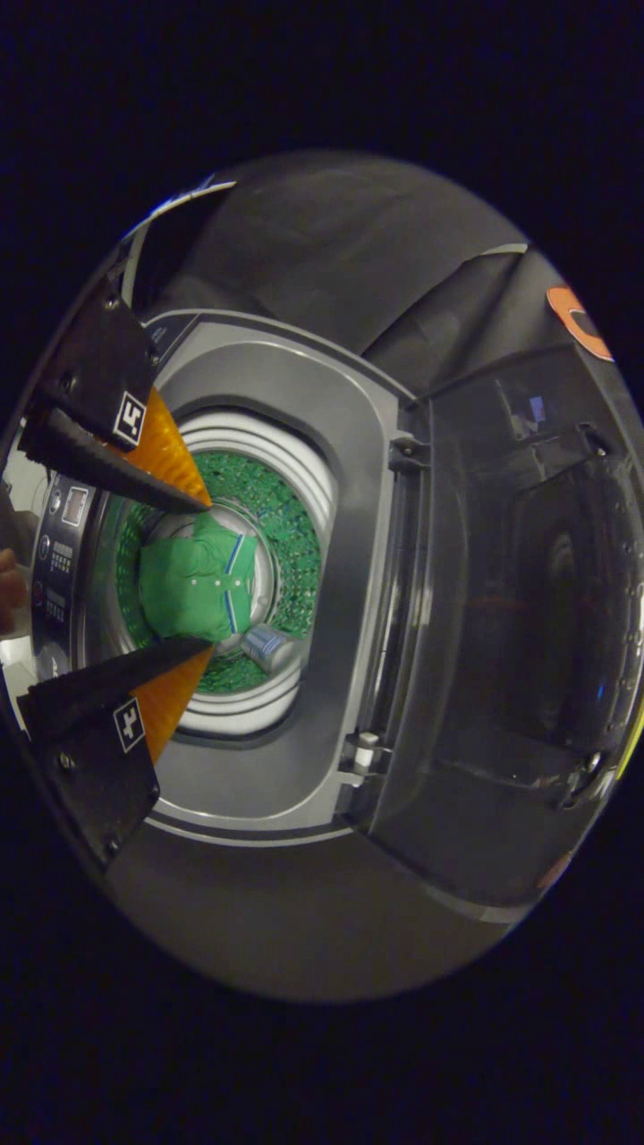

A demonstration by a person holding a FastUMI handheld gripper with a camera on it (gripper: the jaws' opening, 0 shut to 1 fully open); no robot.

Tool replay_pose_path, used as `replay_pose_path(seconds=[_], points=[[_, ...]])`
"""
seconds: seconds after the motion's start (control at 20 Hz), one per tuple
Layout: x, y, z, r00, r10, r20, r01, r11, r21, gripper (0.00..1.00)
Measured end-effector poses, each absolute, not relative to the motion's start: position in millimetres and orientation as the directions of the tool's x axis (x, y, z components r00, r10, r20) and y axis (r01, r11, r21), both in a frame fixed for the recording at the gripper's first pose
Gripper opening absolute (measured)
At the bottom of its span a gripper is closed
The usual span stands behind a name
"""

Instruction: Put the clothes into the washing machine and then close the washing machine lid.

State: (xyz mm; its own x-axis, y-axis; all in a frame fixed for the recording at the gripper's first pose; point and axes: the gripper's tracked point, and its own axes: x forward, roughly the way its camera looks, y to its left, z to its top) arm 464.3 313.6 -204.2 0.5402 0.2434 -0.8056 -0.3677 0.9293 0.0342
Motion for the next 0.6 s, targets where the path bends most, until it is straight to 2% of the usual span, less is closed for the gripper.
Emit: replay_pose_path(seconds=[0.25,0.6], points=[[476,324,-150,0.602,0.284,-0.746,-0.418,0.908,0.009,0.88],[501,335,-18,0.722,0.383,-0.577,-0.458,0.889,0.017,0.88]])
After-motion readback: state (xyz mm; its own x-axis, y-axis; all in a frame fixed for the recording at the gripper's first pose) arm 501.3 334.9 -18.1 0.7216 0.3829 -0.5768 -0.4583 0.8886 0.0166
